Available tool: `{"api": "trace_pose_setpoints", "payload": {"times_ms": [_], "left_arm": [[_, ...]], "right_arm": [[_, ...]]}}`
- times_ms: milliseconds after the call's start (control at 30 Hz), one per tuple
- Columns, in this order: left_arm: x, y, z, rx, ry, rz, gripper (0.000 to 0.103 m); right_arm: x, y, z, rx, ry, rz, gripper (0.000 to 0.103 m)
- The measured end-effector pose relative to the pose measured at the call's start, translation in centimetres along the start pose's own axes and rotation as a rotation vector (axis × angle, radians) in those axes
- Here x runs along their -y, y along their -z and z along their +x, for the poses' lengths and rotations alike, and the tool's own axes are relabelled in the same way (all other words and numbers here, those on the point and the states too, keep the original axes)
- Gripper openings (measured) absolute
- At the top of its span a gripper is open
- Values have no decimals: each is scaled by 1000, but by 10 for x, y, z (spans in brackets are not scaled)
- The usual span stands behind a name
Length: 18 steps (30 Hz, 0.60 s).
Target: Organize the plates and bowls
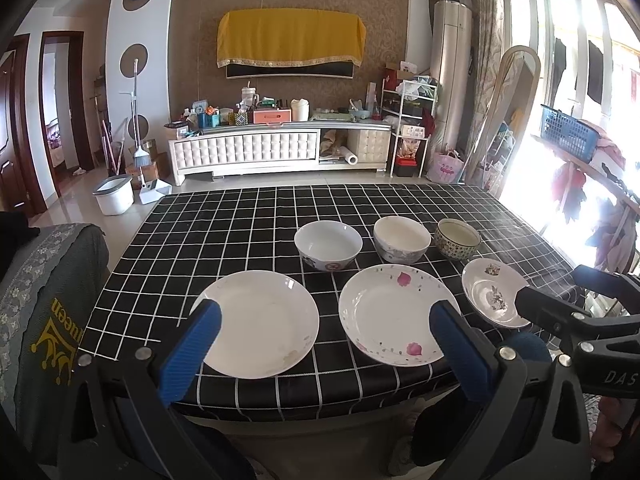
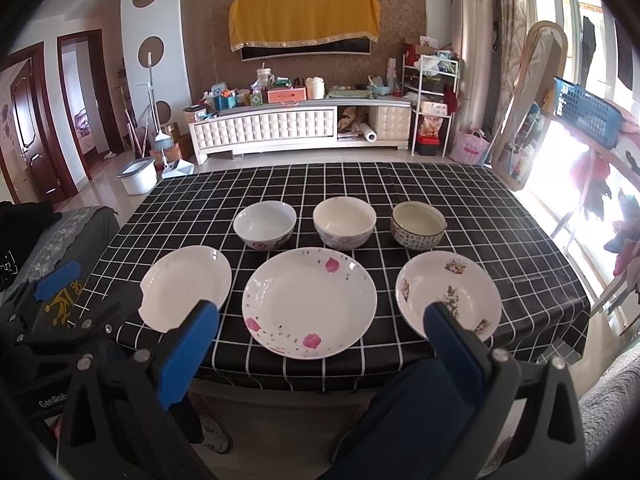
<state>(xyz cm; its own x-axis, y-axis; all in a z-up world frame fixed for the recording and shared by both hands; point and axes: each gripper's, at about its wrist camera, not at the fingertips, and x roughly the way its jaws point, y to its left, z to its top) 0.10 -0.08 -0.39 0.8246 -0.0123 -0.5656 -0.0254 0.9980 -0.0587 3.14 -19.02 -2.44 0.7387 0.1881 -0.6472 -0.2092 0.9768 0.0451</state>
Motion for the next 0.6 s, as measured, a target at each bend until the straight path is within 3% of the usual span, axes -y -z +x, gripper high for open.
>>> {"api": "trace_pose_setpoints", "payload": {"times_ms": [600], "left_arm": [[1,-1,-1,-3,-7,0,103]], "right_arm": [[-1,-1,0,-14,-14,1,103]]}}
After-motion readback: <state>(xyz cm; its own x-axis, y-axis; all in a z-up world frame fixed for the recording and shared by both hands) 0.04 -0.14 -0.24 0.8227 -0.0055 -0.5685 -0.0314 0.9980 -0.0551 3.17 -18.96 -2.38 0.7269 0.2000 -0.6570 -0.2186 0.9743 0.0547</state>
